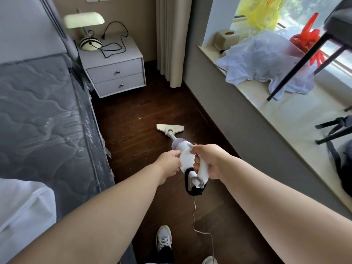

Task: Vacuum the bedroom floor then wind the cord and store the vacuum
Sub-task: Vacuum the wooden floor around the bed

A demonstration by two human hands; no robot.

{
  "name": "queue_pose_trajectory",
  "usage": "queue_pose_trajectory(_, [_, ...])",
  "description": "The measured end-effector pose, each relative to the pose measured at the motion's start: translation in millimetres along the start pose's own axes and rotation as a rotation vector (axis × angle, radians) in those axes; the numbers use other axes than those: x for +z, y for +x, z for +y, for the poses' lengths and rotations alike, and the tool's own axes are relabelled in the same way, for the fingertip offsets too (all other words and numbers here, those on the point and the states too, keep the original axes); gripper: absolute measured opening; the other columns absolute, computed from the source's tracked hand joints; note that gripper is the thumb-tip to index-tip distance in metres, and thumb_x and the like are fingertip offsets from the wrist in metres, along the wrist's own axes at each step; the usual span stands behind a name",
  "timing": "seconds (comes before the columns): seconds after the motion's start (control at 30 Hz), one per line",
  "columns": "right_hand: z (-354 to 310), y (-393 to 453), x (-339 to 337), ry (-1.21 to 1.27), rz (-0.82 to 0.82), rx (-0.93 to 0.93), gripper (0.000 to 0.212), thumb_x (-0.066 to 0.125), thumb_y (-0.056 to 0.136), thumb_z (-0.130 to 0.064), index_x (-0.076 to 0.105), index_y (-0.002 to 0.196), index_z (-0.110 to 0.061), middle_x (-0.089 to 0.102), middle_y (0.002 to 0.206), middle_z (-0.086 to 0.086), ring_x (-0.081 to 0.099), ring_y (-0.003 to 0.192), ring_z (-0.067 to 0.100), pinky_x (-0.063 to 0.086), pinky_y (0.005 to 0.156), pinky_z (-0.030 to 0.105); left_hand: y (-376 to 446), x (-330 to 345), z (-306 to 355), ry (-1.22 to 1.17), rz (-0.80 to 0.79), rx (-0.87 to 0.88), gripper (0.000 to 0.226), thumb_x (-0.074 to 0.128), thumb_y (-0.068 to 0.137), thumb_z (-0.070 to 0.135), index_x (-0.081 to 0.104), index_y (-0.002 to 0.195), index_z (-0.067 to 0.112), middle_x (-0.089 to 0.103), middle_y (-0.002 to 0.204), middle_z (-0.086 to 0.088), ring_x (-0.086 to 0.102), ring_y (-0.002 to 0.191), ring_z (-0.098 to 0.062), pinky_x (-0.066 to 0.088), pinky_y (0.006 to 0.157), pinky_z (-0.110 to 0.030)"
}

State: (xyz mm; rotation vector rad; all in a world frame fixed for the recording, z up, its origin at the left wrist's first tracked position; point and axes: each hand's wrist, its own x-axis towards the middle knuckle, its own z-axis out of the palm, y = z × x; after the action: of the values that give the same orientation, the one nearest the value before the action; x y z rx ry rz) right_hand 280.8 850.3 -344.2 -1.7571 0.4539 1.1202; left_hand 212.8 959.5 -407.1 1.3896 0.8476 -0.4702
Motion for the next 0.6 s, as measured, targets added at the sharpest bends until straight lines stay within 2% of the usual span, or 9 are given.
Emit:
queue_pose_trajectory(0.07, [-1,6,0,-0.008,0.004,0.003,0.004,0.056,0.090,-0.013,0.055,0.087,-0.010,0.042,0.062,0.005,0.040,0.051,0.017,0.037,0.050,0.026,4,-2,2,-0.004,-0.004,-0.006,0.062,0.041,0.092,-0.004,0.038,0.147,0.024,0.052,0.107,-0.002,0.054,0.099,-0.022,0.045,0.080,-0.028])
queue_pose_trajectory(0.17, [-2,10,-2,-0.009,0.010,0.005,0.005,0.057,0.089,-0.013,0.056,0.086,-0.010,0.042,0.061,0.004,0.039,0.050,0.017,0.036,0.048,0.025,8,-2,3,0.009,-0.006,-0.008,0.063,0.042,0.092,-0.004,0.037,0.147,0.025,0.052,0.096,0.004,0.055,0.100,-0.021,0.047,0.087,-0.032])
queue_pose_trajectory(0.37, [7,6,-20,-0.027,0.036,-0.007,0.013,0.058,0.088,-0.012,0.054,0.075,-0.011,0.042,0.050,0.003,0.037,0.045,0.017,0.033,0.051,0.028,5,15,3,0.028,-0.001,-0.014,0.058,0.045,0.093,0.000,0.042,0.145,0.025,0.056,0.122,-0.007,0.062,0.110,-0.024,0.050,0.098,-0.036])
queue_pose_trajectory(0.6, [42,-30,-62,-0.019,0.045,-0.033,0.008,0.052,0.087,-0.006,0.059,0.086,-0.011,0.039,0.051,0.002,0.033,0.047,0.016,0.032,0.051,0.026,-35,63,-10,0.018,-0.021,-0.013,0.049,0.045,0.095,0.000,0.046,0.139,0.021,0.057,0.128,-0.013,0.064,0.109,-0.027,0.051,0.090,-0.033])
